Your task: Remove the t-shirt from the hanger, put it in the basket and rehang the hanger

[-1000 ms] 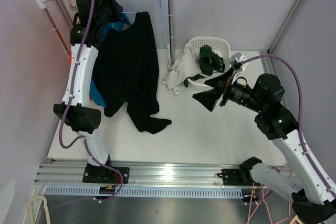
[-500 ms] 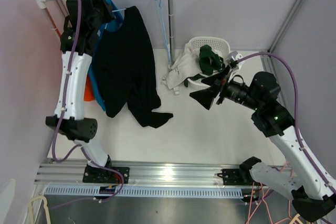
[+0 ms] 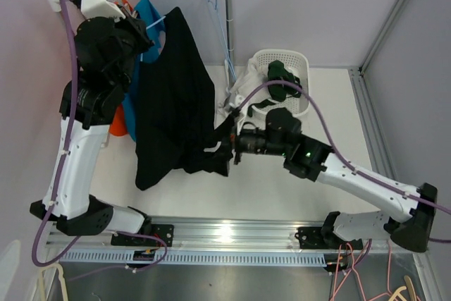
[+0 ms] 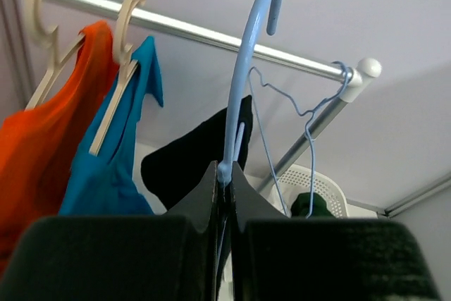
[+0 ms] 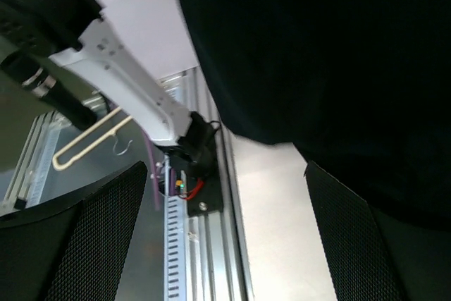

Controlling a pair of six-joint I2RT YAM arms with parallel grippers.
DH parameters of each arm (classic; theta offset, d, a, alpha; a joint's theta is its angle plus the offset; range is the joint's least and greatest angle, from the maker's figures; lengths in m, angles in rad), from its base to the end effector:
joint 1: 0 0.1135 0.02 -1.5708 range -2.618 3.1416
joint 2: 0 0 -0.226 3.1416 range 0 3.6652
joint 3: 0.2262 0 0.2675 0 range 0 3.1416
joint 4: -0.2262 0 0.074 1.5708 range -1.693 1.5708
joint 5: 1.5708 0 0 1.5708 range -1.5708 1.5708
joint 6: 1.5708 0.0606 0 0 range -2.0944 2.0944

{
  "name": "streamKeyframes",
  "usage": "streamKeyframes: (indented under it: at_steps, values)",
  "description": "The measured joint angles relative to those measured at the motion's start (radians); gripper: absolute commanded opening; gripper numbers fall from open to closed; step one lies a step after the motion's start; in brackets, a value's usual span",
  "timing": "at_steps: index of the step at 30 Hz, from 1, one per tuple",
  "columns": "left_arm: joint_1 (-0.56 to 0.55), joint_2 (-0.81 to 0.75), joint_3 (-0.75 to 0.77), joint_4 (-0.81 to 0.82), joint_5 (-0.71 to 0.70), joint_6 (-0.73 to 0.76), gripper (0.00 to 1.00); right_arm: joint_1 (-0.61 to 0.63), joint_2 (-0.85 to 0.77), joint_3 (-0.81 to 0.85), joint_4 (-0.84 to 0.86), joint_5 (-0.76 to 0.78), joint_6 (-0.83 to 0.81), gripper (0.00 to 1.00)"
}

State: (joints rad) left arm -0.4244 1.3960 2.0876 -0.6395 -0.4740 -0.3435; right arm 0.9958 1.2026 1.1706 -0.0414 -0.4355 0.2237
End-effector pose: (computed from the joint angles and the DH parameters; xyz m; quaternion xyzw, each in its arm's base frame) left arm 0.2583 -0.0864 0.5552 -0.1431 0.6755 -0.1142 0.7142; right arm 0.1579 0.2906 0.3665 -0.4055 0.6073 0.5103 0.4542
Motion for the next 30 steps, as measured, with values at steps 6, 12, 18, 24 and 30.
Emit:
streamKeyframes:
  at_steps: [6,12,18,24,30]
  values:
    - [-0.075,-0.021,-0.042,-0.089,-0.168,-0.105,0.01,0.176,0.124,0.040,0.160,0.095,-0.080,1.00]
    - [-0.125,-0.037,-0.122,-0.138,-0.217,-0.145,0.01,0.225,0.224,0.084,0.282,0.207,-0.137,1.00]
    - [-0.126,-0.053,-0.134,-0.142,-0.220,-0.143,0.01,0.226,0.316,0.142,0.317,0.255,-0.154,0.74]
    - [-0.126,-0.048,-0.090,-0.148,-0.222,-0.108,0.00,0.248,0.348,0.149,0.298,0.278,-0.143,0.00]
    - [-0.113,0.037,0.001,-0.158,-0.221,-0.070,0.01,0.366,0.303,0.130,0.268,0.361,-0.153,0.00]
